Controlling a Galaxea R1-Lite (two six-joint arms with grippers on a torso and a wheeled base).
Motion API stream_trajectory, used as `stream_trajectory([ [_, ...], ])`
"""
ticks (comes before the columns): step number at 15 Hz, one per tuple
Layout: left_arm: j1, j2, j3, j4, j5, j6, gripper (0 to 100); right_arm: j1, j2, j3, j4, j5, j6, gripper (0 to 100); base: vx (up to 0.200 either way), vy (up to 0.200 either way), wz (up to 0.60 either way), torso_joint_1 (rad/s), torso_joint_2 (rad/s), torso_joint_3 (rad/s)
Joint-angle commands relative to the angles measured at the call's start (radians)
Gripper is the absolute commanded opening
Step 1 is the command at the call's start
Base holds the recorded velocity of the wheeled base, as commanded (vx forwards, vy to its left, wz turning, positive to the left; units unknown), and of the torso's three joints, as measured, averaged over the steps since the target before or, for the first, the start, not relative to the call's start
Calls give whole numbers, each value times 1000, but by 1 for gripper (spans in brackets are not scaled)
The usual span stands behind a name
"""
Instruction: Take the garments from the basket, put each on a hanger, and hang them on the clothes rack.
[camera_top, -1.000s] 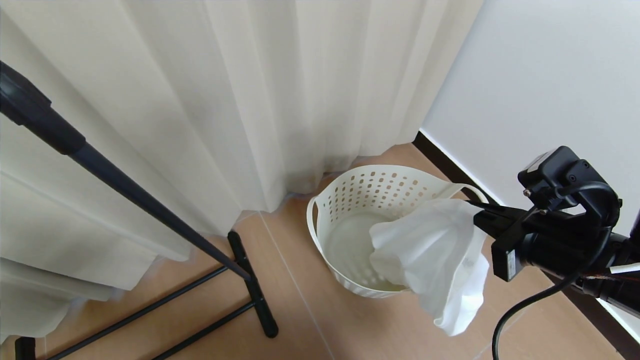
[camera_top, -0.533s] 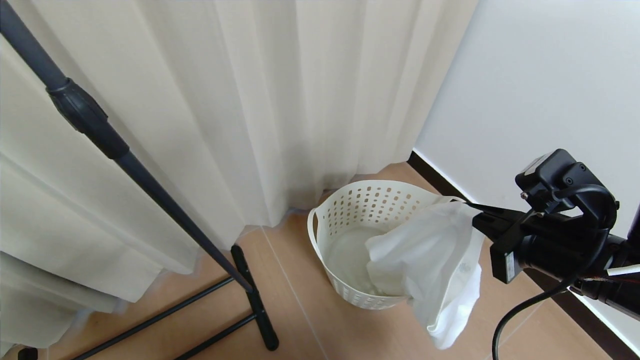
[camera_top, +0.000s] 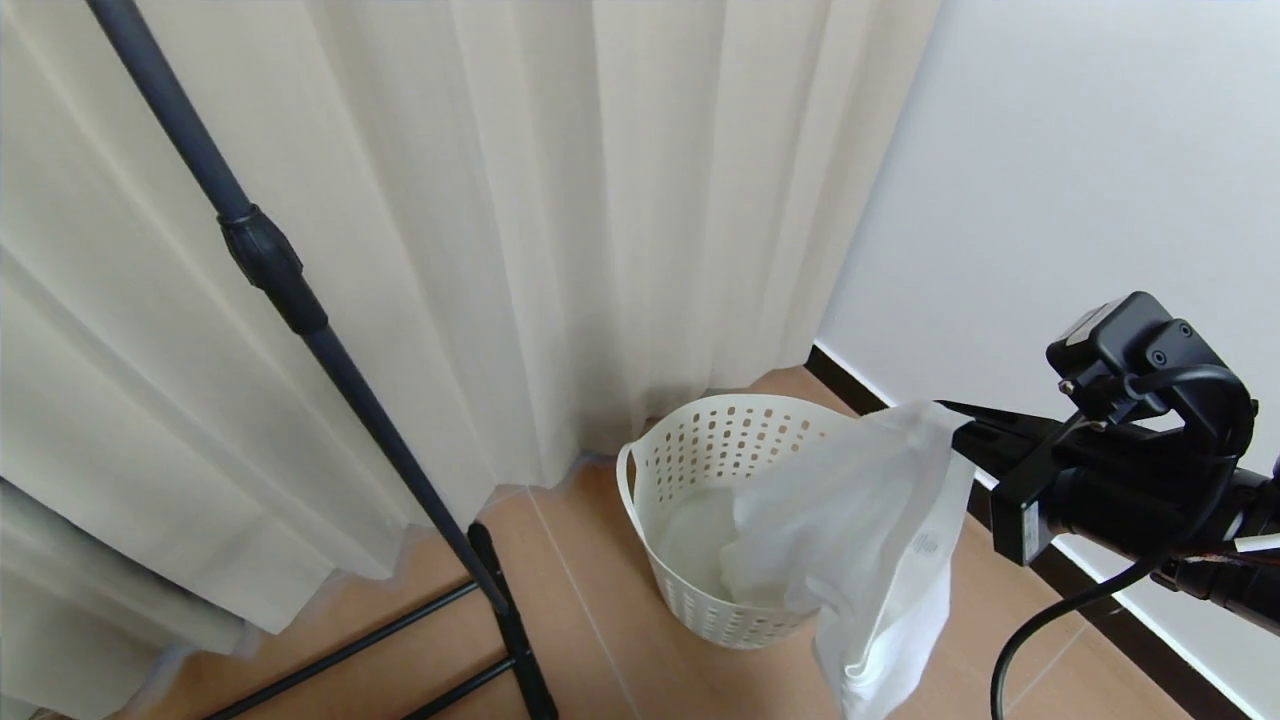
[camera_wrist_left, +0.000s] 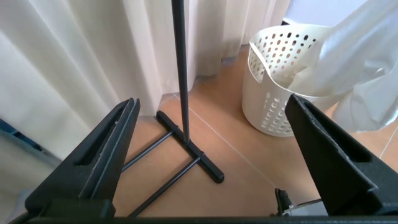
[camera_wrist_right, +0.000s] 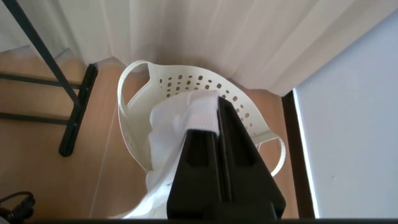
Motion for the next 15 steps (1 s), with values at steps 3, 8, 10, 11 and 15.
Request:
stream_trajectory([
  [3, 0, 1, 0, 0, 0, -3, 100, 0, 2, 3, -1, 1, -1, 0, 0, 0, 0, 2, 4, 201],
  [8, 0, 1, 0, 0, 0, -3, 100, -1, -1, 1, -1, 1, -2, 0, 0, 0, 0, 5, -200, 11],
  [10, 0, 1, 0, 0, 2, -3, 100, -1, -2, 3, -1, 1, -2, 0, 0, 0, 0, 29, -425, -168],
  [11, 0, 1, 0, 0, 2, -3, 100, -1, -2, 1, -1, 1, -2, 0, 0, 0, 0, 76, -432, -173],
  [15, 0, 1, 0, 0, 2, -5, 100, -27, -7, 1, -1, 1, -2, 0, 0, 0, 0, 102, -453, -157],
])
